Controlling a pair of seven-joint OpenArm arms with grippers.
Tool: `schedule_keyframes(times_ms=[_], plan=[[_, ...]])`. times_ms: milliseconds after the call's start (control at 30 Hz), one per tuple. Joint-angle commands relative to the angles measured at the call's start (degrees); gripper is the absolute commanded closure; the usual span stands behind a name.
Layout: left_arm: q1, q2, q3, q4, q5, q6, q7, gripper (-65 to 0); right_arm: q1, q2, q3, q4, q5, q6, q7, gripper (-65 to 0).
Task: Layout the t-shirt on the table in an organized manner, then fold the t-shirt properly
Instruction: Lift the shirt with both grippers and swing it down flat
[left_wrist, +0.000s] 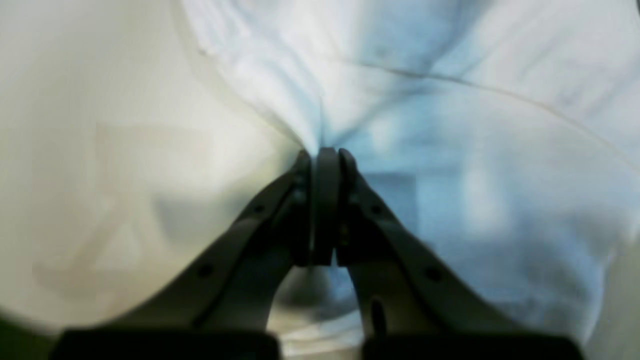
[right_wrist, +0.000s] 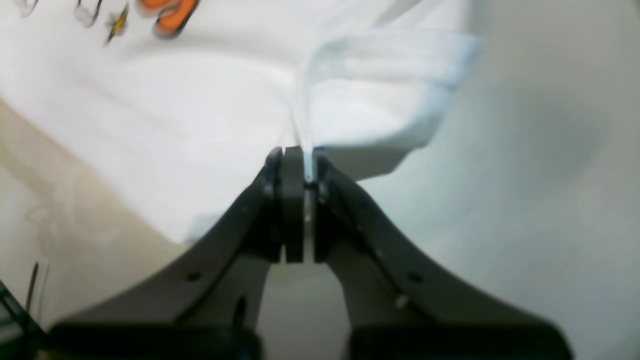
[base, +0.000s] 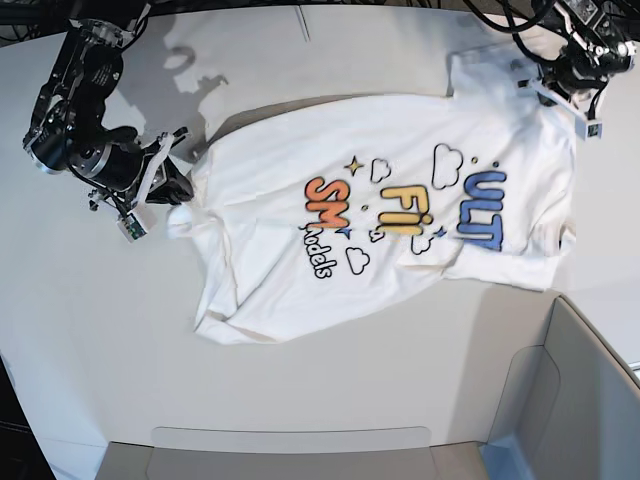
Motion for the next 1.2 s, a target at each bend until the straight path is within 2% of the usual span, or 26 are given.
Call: schedule_keyframes(times_ms=[0, 100, 200, 333, 433, 500, 567, 633, 733, 833, 1033, 1167], plan=[[-0.06, -0.71, -1.89, 1.69, 1.75, 0.25, -0.58, 0.0, 0.12, -0.32, 0.01, 1.94, 0.96, 0.15, 0.8, 0.0], [0.03, -0.71, -6.29, 3.71, 4.65, 0.25, -1.11, 0.0, -1.02, -0.41, 0.1, 3.96, 0.96, 0.15, 0.8, 0.0], [-0.06, -0.71, -7.26, 4.86, 6.67, 0.25, -1.11, 0.0, -2.43, -0.41, 0.1, 5.28, 0.96, 0.15, 1.68, 0.0], [-0.24, -0.79, -7.52, 5.74, 7.2, 0.25, -0.67, 0.0, -5.68, -0.67, 0.01, 6.6, 1.05, -0.03, 8.36, 0.0], [-0.33, -0.79, -7.96, 10.22, 7.2, 0.25, -0.75, 0.0, -7.79, -2.08, 0.01, 7.74, 1.22, 0.06, 12.14, 0.0], [-0.33, -0.71, -10.33, 11.8, 7.2, 0.25, -1.11, 0.0, -9.46, -2.08, 0.01, 7.39, 0.52, 0.06, 16.98, 0.0], [-2.7, -0.79, -10.77, 11.19, 7.2, 0.25, -1.19, 0.0, -10.25, -2.43, -0.34, 7.22, -1.24, 0.06, 21.37, 0.0], [-5.51, -0.88, -10.77, 11.1, 7.2, 0.25, -0.58, 0.0, -9.73, -2.43, -0.52, 7.13, -3.08, 0.06, 23.31, 0.0], [-8.85, -1.32, -8.14, 11.1, 7.2, 0.25, 1.71, 0.0, -5.42, -2.43, -0.43, 6.95, -6.42, 0.06, 21.02, 0.0], [-13.16, -4.05, -2.16, 10.83, 7.2, 0.25, 3.9, 0.0, 0.56, -2.52, -0.43, 5.63, -9.59, -0.03, 17.24, 0.0], [-22.74, -5.54, 6.63, 10.83, 7.2, 0.25, 4.04, 0.0, 13.22, -2.61, -0.52, 0.8, -15.13, -0.03, 10.3, 0.0], [-29.69, -5.98, 11.29, 9.52, 7.2, 0.25, 4.04, 0.0, 21.22, -2.43, -0.61, -4.56, -17.94, -0.03, 9.51, 0.0]])
